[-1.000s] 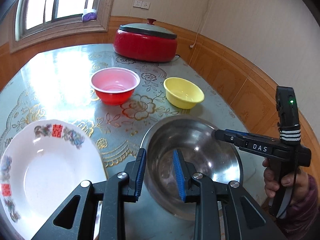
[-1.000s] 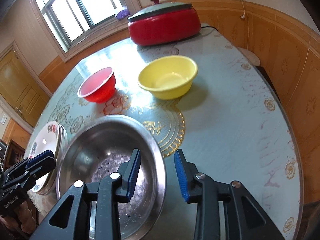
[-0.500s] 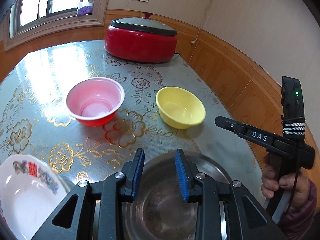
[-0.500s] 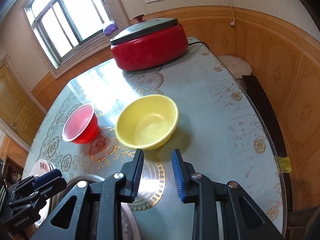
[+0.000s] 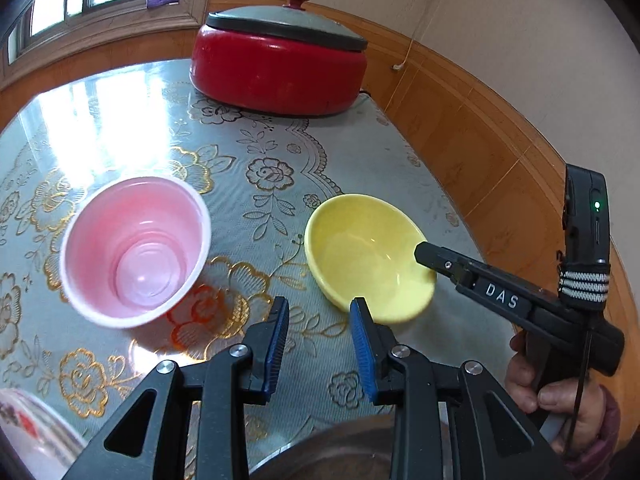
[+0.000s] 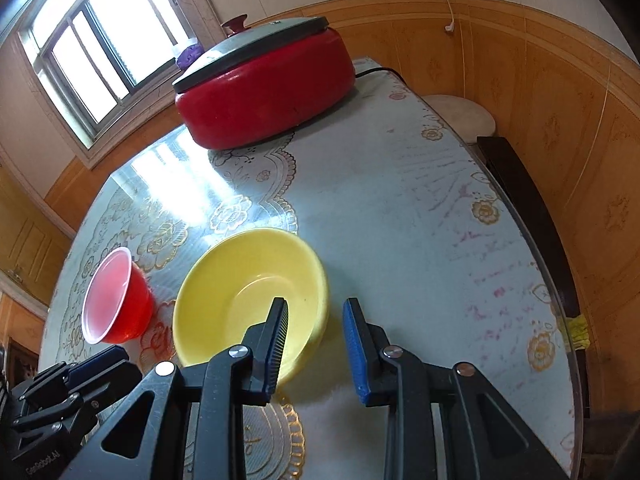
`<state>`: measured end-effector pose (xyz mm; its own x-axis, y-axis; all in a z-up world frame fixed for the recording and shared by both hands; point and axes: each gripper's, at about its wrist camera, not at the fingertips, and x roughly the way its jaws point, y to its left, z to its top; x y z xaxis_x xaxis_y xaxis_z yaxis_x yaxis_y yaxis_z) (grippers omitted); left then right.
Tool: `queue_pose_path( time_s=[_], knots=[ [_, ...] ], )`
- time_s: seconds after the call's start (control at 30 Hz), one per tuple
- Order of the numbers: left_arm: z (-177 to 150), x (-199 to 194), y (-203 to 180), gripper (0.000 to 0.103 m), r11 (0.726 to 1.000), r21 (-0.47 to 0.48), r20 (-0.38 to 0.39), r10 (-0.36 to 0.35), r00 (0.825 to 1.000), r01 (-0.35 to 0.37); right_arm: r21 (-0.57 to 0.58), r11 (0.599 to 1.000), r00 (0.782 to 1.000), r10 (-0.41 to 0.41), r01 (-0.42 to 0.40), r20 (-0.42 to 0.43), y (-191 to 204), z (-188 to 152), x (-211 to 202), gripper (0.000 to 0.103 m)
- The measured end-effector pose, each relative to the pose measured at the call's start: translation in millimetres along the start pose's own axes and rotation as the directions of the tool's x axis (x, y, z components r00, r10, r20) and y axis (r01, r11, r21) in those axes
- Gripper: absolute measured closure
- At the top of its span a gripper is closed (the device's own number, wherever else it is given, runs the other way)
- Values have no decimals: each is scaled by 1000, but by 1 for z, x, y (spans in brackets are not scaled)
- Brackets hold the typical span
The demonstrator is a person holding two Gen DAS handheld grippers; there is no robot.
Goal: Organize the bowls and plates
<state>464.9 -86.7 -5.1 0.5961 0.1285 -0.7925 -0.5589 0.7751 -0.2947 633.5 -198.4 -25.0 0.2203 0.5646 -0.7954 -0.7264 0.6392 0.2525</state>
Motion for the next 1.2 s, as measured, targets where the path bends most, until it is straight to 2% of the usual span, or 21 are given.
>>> queue_pose_path(
  time_s=[0.17,0.27,0.3,0.33,0.37,0.53,0.87,1.2],
  knots=[
    [16,30,-2,71,1000,-14,-49,11,999,-11,-21,1000,1000,-1,1,-31,-1,4,19,92],
    [23,47,-3,72,1000,-31,-92,-4,996,1,-51,999,1000,-5,4,-25,2,2,24,94],
    [24,52,-4,74,999,-32,-102,-3,995,0,-53,999,1000,-7,6,-26,2,2,25,95],
    [24,56,-5,82,1000,-22,-111,-1,994,-1,-55,999,1000,-1,-1,-27,2,2,26,95],
    [24,59,-6,84,1000,-11,-113,9,994,-10,-56,998,1000,0,-1,-27,2,2,26,94],
    [20,59,-8,85,1000,7,-101,15,995,-14,-48,999,1000,1,-2,-25,1,1,24,95],
    [9,21,-19,85,999,41,-30,12,999,-10,-35,998,998,59,-58,26,6,-2,-12,95],
    [-21,-43,-23,85,997,79,63,-1,998,-3,-101,990,991,106,-97,82,33,-22,-63,95]
  ],
)
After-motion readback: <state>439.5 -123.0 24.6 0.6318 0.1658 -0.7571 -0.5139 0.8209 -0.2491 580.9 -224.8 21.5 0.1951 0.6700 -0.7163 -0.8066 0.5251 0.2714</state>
